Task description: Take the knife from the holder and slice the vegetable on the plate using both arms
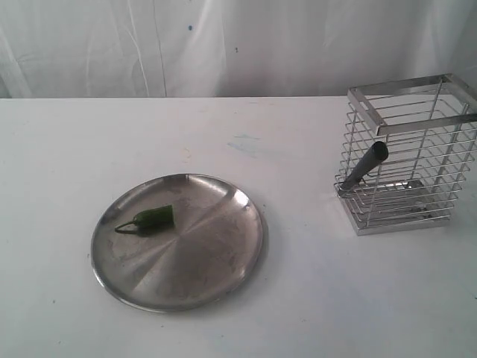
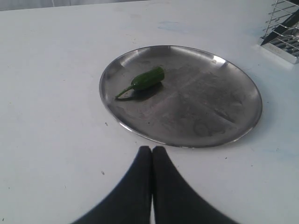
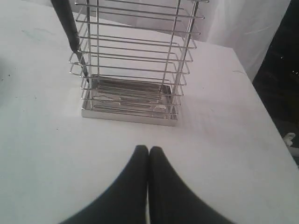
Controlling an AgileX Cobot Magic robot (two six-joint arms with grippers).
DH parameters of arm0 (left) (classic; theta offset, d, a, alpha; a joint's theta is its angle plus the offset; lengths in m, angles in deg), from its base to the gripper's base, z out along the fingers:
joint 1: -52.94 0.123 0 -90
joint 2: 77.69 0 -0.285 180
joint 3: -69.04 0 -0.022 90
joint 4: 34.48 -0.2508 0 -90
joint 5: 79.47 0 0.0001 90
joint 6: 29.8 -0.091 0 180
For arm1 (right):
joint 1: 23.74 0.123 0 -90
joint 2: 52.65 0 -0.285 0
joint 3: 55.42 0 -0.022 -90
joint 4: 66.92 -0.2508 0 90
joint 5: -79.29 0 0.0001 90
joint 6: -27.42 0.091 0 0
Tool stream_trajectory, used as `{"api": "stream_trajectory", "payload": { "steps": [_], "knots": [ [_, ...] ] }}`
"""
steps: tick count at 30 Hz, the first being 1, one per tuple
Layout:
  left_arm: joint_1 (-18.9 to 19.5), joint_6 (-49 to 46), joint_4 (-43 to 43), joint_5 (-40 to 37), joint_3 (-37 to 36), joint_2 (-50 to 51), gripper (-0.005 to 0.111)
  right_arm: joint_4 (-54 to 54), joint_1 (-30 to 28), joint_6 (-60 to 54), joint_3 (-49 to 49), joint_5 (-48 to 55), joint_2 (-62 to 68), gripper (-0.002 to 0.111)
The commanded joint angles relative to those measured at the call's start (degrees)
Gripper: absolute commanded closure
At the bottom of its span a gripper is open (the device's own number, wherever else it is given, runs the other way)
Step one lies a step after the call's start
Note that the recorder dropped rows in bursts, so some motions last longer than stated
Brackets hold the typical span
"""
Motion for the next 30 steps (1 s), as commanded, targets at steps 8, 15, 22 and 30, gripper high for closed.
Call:
{"api": "stream_trajectory", "payload": {
  "steps": [8,15,22,30],
  "knots": [
    [-0.4,0.0,0.8,-0.1,-0.1,-0.3,0.107,-31.8,0.0,21.2,0.1,-18.8,-0.2,0.108],
    [-0.4,0.0,0.8,-0.1,-0.1,-0.3,0.107,-31.8,0.0,23.0,0.1,-26.0,-0.2,0.108],
    [-0.4,0.0,0.8,-0.1,-0.1,-0.3,0.107,-31.3,0.0,44.6,-0.4,-37.5,-0.2,0.108],
    [-0.4,0.0,0.8,-0.1,-0.1,-0.3,0.107,-14.4,0.0,65.6,-9.7,-77.8,-0.2,0.108]
  ]
}}
